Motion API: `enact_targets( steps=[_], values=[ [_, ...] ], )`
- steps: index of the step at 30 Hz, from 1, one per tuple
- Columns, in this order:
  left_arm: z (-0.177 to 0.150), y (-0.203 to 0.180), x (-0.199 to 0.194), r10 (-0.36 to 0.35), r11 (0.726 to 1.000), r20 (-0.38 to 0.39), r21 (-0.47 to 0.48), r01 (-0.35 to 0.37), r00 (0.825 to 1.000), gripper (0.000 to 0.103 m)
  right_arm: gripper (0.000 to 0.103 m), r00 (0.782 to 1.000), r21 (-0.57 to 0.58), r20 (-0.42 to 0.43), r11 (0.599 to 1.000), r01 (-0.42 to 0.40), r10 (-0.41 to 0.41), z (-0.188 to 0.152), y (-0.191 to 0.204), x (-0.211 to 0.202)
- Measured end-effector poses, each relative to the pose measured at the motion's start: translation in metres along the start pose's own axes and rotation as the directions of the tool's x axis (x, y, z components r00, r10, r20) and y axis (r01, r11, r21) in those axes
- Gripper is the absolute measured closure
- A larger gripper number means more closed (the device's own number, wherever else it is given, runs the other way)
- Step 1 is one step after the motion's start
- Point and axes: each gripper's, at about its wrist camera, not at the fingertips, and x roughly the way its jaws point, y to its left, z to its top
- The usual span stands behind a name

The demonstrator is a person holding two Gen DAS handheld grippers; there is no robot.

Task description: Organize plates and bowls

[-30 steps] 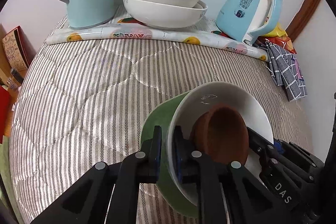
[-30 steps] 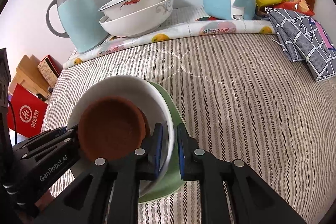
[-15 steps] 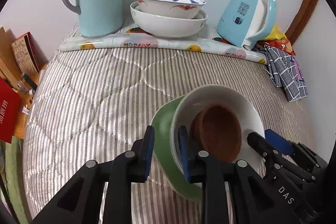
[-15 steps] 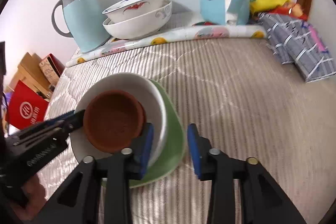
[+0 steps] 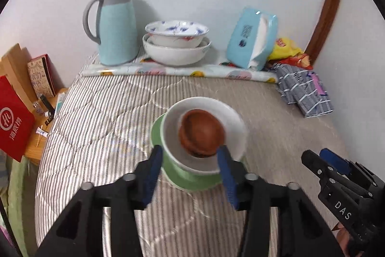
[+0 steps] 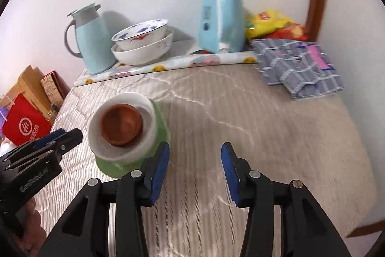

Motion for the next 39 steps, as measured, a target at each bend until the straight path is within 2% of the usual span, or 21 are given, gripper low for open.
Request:
enact_targets(
  steps=[2,4,5,6,8,10,14,17,19,26,39],
  values=[
    [-0.005,-0.008,-0.011,0.0,1.0,0.015,-0.005,0.0,1.0,0.053,0.059,1.0,0.006,0.011,1.0,-0.004,0.004,-0.006,-0.011,-0.015],
    [-0.011,-0.017,-0.021,-0.003,1.0,0.029,-0.003,0.003,1.0,0.043,0.059,1.0,0.015,0.021,1.0,0.006,-0.007,-0.012,-0.02,-0.027],
    [-0.014,-0.023,-0.026,-0.001,1.0,0.036,0.003,0.001,0.999,0.042,0.057,0.999,0.021,0.031,1.0,0.011,-0.012,-0.016,-0.026,-0.035],
    [-0.018,-0.028,-0.031,0.0,1.0,0.046,0.01,0.0,0.999,0.042,0.054,0.999,0.027,0.034,1.0,0.013,-0.014,-0.019,-0.03,-0.04],
    [-0.025,-0.037,-0.04,-0.002,1.0,0.066,0.014,0.001,0.998,0.038,0.034,0.999,0.047,0.051,0.999,0.005,-0.008,-0.027,-0.041,-0.053],
    [-0.033,-0.047,-0.048,-0.012,1.0,0.078,0.012,0.011,0.997,0.031,0.03,0.998,0.044,0.067,0.999,0.003,-0.006,-0.034,-0.048,-0.062],
    [-0.045,-0.065,-0.058,-0.014,1.0,0.063,0.011,0.013,0.998,0.029,0.02,0.995,0.013,0.088,0.999,0.045,-0.046,-0.047,-0.057,-0.083],
    [-0.054,-0.077,-0.072,-0.004,1.0,0.096,0.026,0.002,0.995,0.024,0.011,0.993,0.019,0.112,0.999,0.046,-0.047,-0.055,-0.066,-0.098],
    [-0.058,-0.081,-0.081,-0.008,1.0,0.113,0.025,0.005,0.994,0.02,0.01,0.99,0.009,0.123,0.998,0.062,-0.063,-0.059,-0.07,-0.106],
    [-0.067,-0.088,-0.099,0.003,0.999,0.148,0.032,-0.007,0.989,0.02,0.009,0.989,0.0,0.122,0.996,0.085,-0.084,-0.075,-0.078,-0.119],
    [-0.077,-0.088,-0.106,0.015,0.999,0.149,0.04,-0.021,0.989,0.02,0.009,0.983,-0.003,0.142,0.993,0.121,-0.12,-0.084,-0.079,-0.13]
  ],
)
